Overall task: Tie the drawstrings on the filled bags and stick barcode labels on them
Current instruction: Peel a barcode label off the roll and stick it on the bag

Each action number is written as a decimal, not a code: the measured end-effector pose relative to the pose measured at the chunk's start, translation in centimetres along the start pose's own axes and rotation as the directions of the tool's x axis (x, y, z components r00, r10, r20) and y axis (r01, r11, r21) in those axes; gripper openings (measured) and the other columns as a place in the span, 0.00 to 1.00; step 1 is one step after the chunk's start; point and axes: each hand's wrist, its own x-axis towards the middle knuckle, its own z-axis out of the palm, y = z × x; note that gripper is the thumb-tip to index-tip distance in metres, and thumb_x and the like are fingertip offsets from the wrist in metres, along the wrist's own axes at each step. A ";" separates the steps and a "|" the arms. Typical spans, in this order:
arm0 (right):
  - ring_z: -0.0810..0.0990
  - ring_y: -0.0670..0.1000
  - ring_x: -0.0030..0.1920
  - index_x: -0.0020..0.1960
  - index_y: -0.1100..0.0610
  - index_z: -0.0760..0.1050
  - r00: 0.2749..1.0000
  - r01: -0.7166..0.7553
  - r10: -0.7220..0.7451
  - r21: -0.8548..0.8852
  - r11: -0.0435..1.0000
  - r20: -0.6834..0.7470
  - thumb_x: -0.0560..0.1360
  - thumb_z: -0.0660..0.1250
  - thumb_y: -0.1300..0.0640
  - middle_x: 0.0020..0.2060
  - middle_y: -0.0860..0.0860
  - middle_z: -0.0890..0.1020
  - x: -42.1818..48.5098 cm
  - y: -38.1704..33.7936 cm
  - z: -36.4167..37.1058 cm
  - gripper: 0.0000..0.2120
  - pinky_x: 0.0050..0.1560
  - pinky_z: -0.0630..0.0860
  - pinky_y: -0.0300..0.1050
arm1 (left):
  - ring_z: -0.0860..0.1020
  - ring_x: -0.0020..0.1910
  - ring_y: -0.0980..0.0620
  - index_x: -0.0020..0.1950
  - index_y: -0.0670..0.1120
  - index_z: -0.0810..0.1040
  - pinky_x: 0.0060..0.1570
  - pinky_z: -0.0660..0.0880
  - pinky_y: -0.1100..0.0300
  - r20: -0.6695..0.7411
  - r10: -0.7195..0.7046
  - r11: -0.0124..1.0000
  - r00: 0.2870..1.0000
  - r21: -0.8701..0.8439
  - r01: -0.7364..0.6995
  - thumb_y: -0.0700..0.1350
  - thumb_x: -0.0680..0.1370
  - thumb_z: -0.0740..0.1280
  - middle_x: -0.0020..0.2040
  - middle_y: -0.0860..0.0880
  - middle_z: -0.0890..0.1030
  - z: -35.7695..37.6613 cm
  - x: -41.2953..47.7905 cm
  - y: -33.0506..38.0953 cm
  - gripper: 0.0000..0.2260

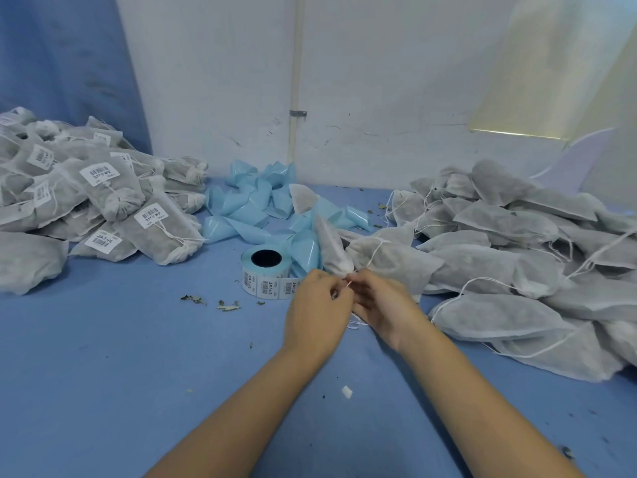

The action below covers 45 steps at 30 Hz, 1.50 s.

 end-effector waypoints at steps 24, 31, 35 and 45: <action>0.82 0.43 0.33 0.46 0.61 0.80 0.993 -0.031 0.024 0.065 0.997 0.115 0.75 0.66 0.63 0.37 0.50 0.85 0.1 -0.3 -0.3 0.05 0.35 0.78 0.36 | 0.75 0.41 0.55 0.45 0.43 0.77 0.41 0.68 0.67 0.127 -0.084 0.969 0.988 -0.221 0.111 0.42 0.82 0.57 0.42 0.47 0.80 0.1 -0.5 0.4 0.11; 0.80 0.43 0.29 0.41 0.59 0.79 0.995 -0.100 0.095 0.195 0.976 0.035 0.75 0.64 0.62 0.32 0.49 0.84 -0.1 -0.7 -0.4 0.06 0.28 0.76 0.34 | 0.77 0.43 0.44 0.54 0.47 0.74 0.48 0.74 0.46 0.272 0.071 0.992 0.960 0.085 -0.097 0.47 0.83 0.54 0.43 0.45 0.80 0.2 -0.3 -0.7 0.10; 0.80 0.44 0.28 0.41 0.59 0.78 0.992 -0.122 0.122 0.263 0.957 0.015 0.75 0.64 0.62 0.31 0.49 0.83 0.0 -0.7 -0.5 0.06 0.30 0.76 0.34 | 0.76 0.40 0.45 0.54 0.50 0.73 0.44 0.74 0.47 0.308 0.112 0.983 0.945 0.106 -0.151 0.47 0.83 0.54 0.40 0.47 0.79 -0.1 -0.1 -0.5 0.08; 0.84 0.42 0.41 0.44 0.53 0.80 0.996 -0.027 0.017 0.112 0.993 0.091 0.75 0.67 0.58 0.41 0.47 0.85 0.1 -0.9 -1.1 0.04 0.43 0.77 0.37 | 0.76 0.43 0.48 0.51 0.46 0.74 0.39 0.69 0.55 0.079 0.117 0.939 0.990 0.316 -0.136 0.50 0.83 0.53 0.44 0.49 0.79 -1.2 0.2 -1.9 0.13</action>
